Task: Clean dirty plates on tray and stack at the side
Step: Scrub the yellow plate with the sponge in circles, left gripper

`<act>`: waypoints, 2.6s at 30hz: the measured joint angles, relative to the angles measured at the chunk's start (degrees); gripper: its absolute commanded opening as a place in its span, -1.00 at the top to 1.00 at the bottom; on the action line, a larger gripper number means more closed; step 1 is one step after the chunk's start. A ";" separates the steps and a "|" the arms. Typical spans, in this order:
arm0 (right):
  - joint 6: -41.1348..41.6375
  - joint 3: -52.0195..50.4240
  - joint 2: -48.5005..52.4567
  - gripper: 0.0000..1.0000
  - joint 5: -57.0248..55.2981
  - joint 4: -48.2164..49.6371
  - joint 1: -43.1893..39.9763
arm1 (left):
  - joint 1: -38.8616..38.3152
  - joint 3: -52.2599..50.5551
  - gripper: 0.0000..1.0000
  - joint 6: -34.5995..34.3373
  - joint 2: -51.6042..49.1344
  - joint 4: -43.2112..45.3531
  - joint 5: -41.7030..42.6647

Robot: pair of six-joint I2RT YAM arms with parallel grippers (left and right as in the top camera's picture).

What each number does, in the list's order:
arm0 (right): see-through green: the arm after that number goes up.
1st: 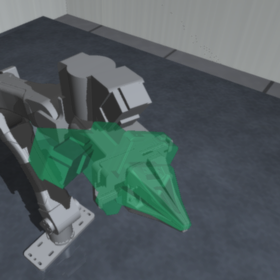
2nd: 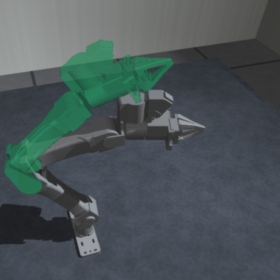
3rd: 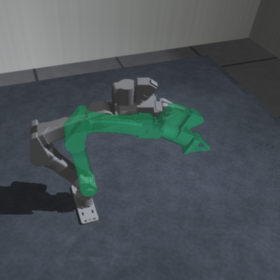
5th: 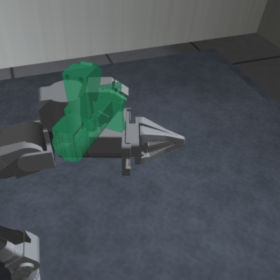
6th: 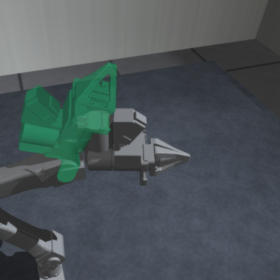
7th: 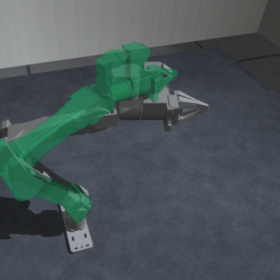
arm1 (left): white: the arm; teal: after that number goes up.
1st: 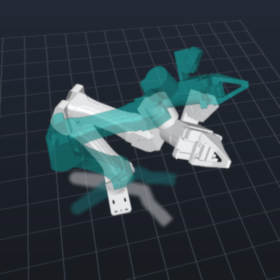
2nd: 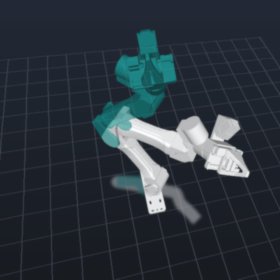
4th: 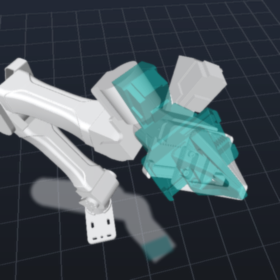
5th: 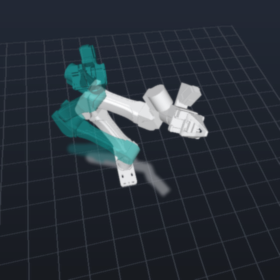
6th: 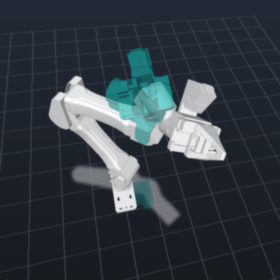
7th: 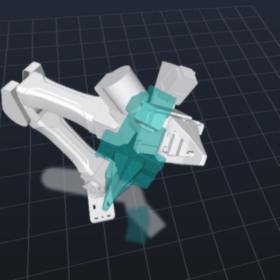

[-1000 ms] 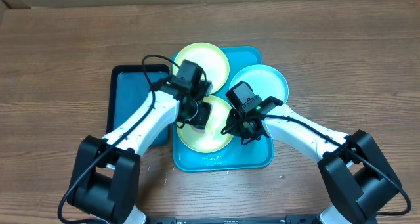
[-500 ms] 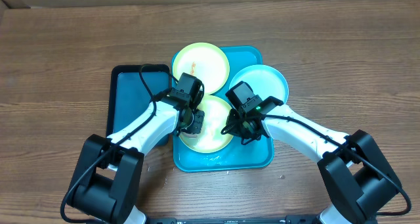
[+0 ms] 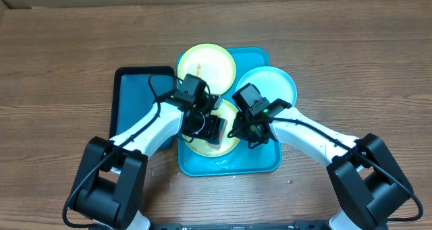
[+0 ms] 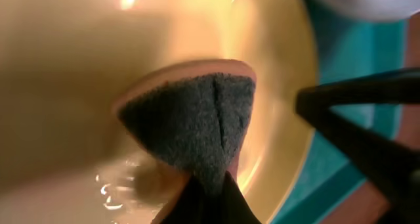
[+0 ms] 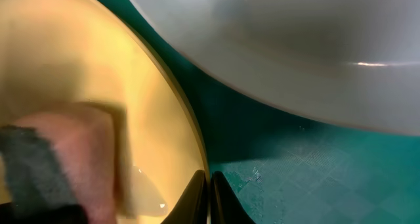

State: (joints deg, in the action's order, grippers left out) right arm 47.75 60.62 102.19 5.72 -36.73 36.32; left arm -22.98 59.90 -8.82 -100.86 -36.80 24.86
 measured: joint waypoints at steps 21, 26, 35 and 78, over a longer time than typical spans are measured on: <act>0.02 0.00 0.00 0.92 0.04 0.09 0.00 | -2.56 6.75 0.92 -3.28 -8.04 -2.25 -0.96; 0.02 0.00 0.04 0.92 0.13 -0.07 0.04 | -2.34 6.91 0.92 -3.26 -8.87 -3.48 -0.70; 0.04 0.00 0.11 0.92 0.96 0.22 0.15 | 1.14 7.76 0.92 -2.97 -6.82 -11.69 -10.58; 0.02 0.00 0.11 0.92 0.44 0.15 0.09 | 2.47 -6.08 0.92 -7.30 1.42 9.20 5.11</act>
State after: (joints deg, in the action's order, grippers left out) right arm 47.77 60.62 102.30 6.15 -36.58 36.40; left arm -20.51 53.82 -16.12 -99.44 -27.59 29.98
